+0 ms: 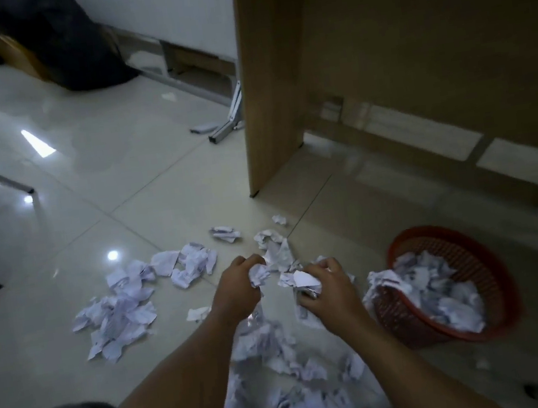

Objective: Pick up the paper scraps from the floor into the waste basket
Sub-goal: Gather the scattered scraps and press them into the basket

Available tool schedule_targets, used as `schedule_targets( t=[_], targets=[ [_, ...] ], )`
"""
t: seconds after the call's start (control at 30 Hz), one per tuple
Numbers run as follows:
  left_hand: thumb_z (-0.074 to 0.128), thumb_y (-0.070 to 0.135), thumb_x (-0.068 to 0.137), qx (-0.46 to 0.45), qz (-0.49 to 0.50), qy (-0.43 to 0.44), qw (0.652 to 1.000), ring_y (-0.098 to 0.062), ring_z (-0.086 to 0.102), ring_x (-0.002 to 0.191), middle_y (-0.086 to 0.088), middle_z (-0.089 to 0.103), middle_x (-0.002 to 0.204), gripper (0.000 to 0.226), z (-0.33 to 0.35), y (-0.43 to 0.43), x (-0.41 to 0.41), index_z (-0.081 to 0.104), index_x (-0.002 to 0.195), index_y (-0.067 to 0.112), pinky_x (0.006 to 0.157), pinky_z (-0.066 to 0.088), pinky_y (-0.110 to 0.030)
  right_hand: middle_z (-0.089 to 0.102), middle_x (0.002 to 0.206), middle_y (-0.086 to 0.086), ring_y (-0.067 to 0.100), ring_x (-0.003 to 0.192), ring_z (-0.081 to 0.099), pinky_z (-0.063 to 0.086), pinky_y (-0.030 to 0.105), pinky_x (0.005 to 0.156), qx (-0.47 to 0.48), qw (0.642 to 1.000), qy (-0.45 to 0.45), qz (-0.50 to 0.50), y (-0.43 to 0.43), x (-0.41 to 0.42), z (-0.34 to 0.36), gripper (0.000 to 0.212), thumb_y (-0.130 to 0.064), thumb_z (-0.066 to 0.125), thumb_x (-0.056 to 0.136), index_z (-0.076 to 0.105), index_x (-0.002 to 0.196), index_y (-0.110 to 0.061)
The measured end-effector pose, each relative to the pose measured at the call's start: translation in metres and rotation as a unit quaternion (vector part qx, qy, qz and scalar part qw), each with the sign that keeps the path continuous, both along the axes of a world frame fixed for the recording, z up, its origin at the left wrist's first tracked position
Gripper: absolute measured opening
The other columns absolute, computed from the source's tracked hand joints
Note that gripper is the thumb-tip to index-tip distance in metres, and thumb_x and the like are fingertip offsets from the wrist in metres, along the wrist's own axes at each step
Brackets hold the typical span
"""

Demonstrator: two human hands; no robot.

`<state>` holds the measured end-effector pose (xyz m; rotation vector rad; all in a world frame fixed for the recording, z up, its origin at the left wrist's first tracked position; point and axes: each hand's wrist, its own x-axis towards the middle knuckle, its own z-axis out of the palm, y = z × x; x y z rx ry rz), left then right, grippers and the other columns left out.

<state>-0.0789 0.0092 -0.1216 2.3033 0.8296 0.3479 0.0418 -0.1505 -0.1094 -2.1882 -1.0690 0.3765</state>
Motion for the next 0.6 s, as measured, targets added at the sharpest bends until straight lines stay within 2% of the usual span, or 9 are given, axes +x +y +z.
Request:
schedule_targets(
  t=[0.07,0.13,0.23,0.3,0.37,0.47,0.5,0.6],
  targets=[
    [0.058,-0.003,0.066,0.022,-0.006,-0.036,0.999,-0.027,0.059,0.084,-0.007,0.061,0.087,0.036,0.016,-0.001,0.021,0.065,0.096,0.016,0.069,0.042,-0.028,0.045,0.104,0.000,0.016,0.091,0.054,0.031,0.009,0.075,0.043,0.999,-0.023,-0.022,-0.004,0.018,0.021,0.038,-0.019,0.073,0.072,0.069,0.110,-0.017],
    [0.056,0.004,0.066,0.042,-0.023,-0.072,0.996,-0.026,0.060,0.082,-0.007,0.062,0.086,0.032,0.032,-0.005,0.050,0.065,0.094,0.016,0.067,0.039,-0.024,0.047,0.105,0.001,0.014,0.091,0.053,0.032,0.010,0.077,0.079,0.994,-0.055,-0.050,-0.014,0.041,0.042,0.036,-0.023,0.069,0.072,0.069,0.108,-0.016],
    [0.061,0.000,0.063,0.062,-0.055,-0.132,0.988,-0.020,0.059,0.082,-0.008,0.066,0.088,0.038,0.047,-0.016,0.093,0.068,0.098,0.014,0.071,0.040,-0.018,0.047,0.106,0.002,0.012,0.091,0.052,0.034,0.007,0.082,0.133,0.981,-0.095,-0.107,-0.041,0.071,0.059,0.034,-0.010,0.074,0.072,0.068,0.105,-0.015],
    [0.060,-0.003,0.064,0.044,-0.082,-0.185,0.978,-0.015,0.062,0.087,-0.005,0.068,0.096,0.043,0.054,-0.030,0.122,0.068,0.103,0.014,0.080,0.046,-0.020,0.047,0.108,0.002,0.012,0.094,0.052,0.033,0.004,0.086,0.143,0.972,-0.103,-0.153,-0.067,0.089,0.062,0.037,-0.004,0.076,0.071,0.067,0.105,-0.014],
    [0.059,-0.002,0.068,0.014,-0.097,-0.212,0.972,-0.011,0.063,0.087,0.001,0.067,0.099,0.044,0.065,-0.048,0.148,0.066,0.105,0.020,0.078,0.046,-0.014,0.049,0.109,0.005,0.018,0.095,0.055,0.032,0.004,0.085,0.128,0.966,-0.119,-0.192,-0.092,0.107,0.059,0.038,-0.001,0.077,0.071,0.068,0.106,-0.011],
    [0.061,-0.006,0.069,-0.003,-0.103,-0.242,0.965,-0.002,0.057,0.080,0.005,0.063,0.097,0.046,0.079,-0.076,0.185,0.065,0.107,0.020,0.071,0.038,-0.001,0.052,0.116,0.014,0.027,0.097,0.058,0.032,0.006,0.083,0.077,0.963,-0.116,-0.231,-0.122,0.130,0.050,0.036,-0.004,0.076,0.076,0.067,0.111,-0.007],
    [0.061,-0.007,0.069,-0.007,-0.109,-0.251,0.962,-0.004,0.058,0.079,0.003,0.064,0.098,0.046,0.083,-0.087,0.198,0.065,0.107,0.020,0.070,0.038,-0.001,0.052,0.121,0.015,0.027,0.101,0.058,0.035,0.010,0.084,0.044,0.964,-0.114,-0.235,-0.132,0.138,0.045,0.036,-0.007,0.076,0.078,0.067,0.114,-0.008],
    [0.062,-0.009,0.073,-0.032,-0.126,-0.289,0.948,-0.007,0.058,0.081,-0.004,0.065,0.099,0.040,0.092,-0.114,0.228,0.065,0.106,0.013,0.074,0.039,-0.002,0.048,0.131,0.016,0.032,0.117,0.052,0.040,0.031,0.098,-0.058,0.969,-0.086,-0.223,-0.154,0.153,0.027,0.042,-0.021,0.072,0.084,0.062,0.124,-0.014]
  ],
)
